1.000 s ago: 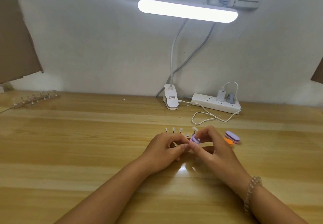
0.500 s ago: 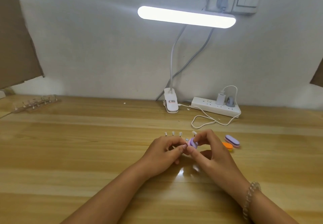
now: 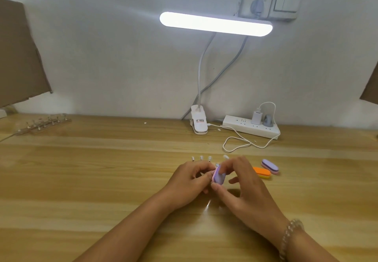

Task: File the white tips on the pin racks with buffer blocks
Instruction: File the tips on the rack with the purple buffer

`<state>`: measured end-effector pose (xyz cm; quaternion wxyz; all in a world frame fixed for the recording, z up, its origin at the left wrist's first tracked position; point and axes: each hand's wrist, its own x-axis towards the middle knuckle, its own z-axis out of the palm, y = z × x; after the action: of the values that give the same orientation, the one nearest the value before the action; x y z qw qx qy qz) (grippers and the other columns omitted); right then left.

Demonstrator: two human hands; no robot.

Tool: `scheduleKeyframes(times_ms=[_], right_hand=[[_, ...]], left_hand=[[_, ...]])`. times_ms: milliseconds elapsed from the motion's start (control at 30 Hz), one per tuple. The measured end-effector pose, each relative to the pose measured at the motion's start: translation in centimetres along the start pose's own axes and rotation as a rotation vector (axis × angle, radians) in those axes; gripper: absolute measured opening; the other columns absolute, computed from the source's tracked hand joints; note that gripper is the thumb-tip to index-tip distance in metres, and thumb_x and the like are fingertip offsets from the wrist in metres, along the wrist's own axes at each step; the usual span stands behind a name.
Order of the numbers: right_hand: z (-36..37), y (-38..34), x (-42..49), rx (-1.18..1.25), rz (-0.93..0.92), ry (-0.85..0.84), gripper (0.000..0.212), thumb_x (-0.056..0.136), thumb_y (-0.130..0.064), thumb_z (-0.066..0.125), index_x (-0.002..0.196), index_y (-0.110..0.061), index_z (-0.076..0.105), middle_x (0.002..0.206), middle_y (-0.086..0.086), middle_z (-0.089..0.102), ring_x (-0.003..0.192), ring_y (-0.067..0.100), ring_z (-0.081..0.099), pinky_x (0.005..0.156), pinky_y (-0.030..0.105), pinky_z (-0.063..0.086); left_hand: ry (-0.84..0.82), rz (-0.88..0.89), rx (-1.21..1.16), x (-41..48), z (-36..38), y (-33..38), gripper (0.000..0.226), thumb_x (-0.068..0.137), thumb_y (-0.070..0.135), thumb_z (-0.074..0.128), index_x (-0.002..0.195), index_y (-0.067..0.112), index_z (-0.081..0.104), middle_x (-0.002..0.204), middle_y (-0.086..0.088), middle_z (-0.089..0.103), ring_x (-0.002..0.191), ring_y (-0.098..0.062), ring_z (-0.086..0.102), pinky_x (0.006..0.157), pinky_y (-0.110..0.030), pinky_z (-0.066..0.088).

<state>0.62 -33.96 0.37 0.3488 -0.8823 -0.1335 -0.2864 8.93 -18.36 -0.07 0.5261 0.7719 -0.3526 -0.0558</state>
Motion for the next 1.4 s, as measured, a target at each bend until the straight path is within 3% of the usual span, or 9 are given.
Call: scheduleKeyframes(times_ms=[167, 233, 333, 467, 633, 767, 933, 1133, 1400], right_hand=[[-0.4, 0.7, 0.7, 0.205, 0.265, 0.12, 0.022, 0.081, -0.016, 0.076, 0.089, -0.018, 0.056, 0.09, -0.008, 0.064, 0.097, 0.009, 0.062, 0.072, 0.035, 0.057], [-0.4, 0.4, 0.5, 0.168, 0.199, 0.153, 0.022, 0.081, -0.019, 0.076, 0.089, -0.021, 0.056, 0.092, -0.01, 0.064, 0.097, 0.009, 0.062, 0.073, 0.035, 0.056], [0.1, -0.1, 0.2, 0.03, 0.056, 0.06, 0.023, 0.081, -0.022, 0.076, 0.091, -0.024, 0.055, 0.094, -0.017, 0.06, 0.097, 0.009, 0.059, 0.076, 0.031, 0.052], [-0.2, 0.7, 0.7, 0.12, 0.195, 0.111, 0.019, 0.084, -0.019, 0.074, 0.087, -0.019, 0.056, 0.091, -0.013, 0.062, 0.098, 0.01, 0.06, 0.071, 0.036, 0.056], [0.0, 0.0, 0.3, 0.021, 0.019, 0.048, 0.019, 0.084, -0.023, 0.073, 0.093, -0.028, 0.057, 0.097, -0.017, 0.061, 0.099, 0.008, 0.059, 0.076, 0.026, 0.051], [-0.3, 0.8, 0.7, 0.145, 0.223, 0.065, 0.015, 0.086, -0.021, 0.072, 0.093, -0.021, 0.058, 0.096, -0.008, 0.063, 0.101, 0.013, 0.061, 0.077, 0.038, 0.055], [-0.1, -0.4, 0.0, 0.042, 0.004, 0.056, 0.018, 0.086, -0.022, 0.072, 0.093, -0.025, 0.056, 0.099, -0.015, 0.061, 0.103, 0.01, 0.061, 0.08, 0.028, 0.052], [-0.3, 0.2, 0.4, 0.068, 0.116, 0.047, 0.022, 0.082, -0.016, 0.076, 0.088, -0.023, 0.056, 0.093, -0.017, 0.063, 0.1, 0.008, 0.061, 0.081, 0.035, 0.053], [-0.1, -0.2, 0.2, -0.014, 0.043, 0.039, 0.024, 0.081, -0.017, 0.077, 0.09, -0.026, 0.056, 0.094, -0.016, 0.061, 0.097, 0.008, 0.059, 0.08, 0.03, 0.051]], left_hand=[[0.013, 0.018, -0.02, 0.0, 0.1, 0.0, 0.015, 0.099, 0.015, 0.058, 0.095, 0.018, 0.073, 0.083, 0.01, 0.071, 0.058, -0.011, 0.057, 0.067, -0.027, 0.047], [0.014, 0.011, -0.049, 0.0, 0.0, 0.0, 0.015, 0.098, 0.013, 0.059, 0.096, 0.018, 0.073, 0.086, 0.009, 0.072, 0.059, -0.011, 0.057, 0.066, -0.028, 0.048], [0.008, 0.0, -0.063, 0.1, 0.1, -0.1, 0.02, 0.096, 0.006, 0.059, 0.099, 0.02, 0.074, 0.081, 0.014, 0.068, 0.059, -0.007, 0.056, 0.065, -0.025, 0.046], [0.025, 0.013, -0.066, 0.2, 0.2, -0.2, 0.017, 0.095, 0.011, 0.065, 0.093, 0.026, 0.072, 0.08, 0.015, 0.069, 0.056, -0.01, 0.055, 0.065, -0.028, 0.047], [0.014, -0.007, -0.064, 0.2, 0.1, -0.2, 0.027, 0.091, 0.002, 0.062, 0.094, 0.026, 0.073, 0.083, 0.011, 0.072, 0.056, -0.003, 0.056, 0.061, -0.021, 0.045], [0.025, -0.003, -0.011, 0.2, 0.2, -0.2, 0.021, 0.093, 0.014, 0.068, 0.09, 0.034, 0.073, 0.086, -0.003, 0.074, 0.056, -0.006, 0.057, 0.063, -0.025, 0.046], [0.025, -0.039, -0.105, 0.0, -0.1, 0.0, 0.022, 0.094, 0.007, 0.063, 0.094, 0.025, 0.075, 0.078, 0.017, 0.069, 0.059, -0.009, 0.057, 0.065, -0.027, 0.048], [0.044, -0.037, -0.076, 0.0, -0.1, 0.3, 0.021, 0.095, 0.011, 0.064, 0.088, 0.028, 0.073, 0.076, 0.013, 0.068, 0.058, -0.011, 0.057, 0.067, -0.028, 0.049], [0.042, -0.046, -0.094, 0.0, -0.2, 0.4, 0.023, 0.094, 0.005, 0.063, 0.09, 0.025, 0.074, 0.072, 0.017, 0.067, 0.058, -0.006, 0.056, 0.065, -0.023, 0.048]])
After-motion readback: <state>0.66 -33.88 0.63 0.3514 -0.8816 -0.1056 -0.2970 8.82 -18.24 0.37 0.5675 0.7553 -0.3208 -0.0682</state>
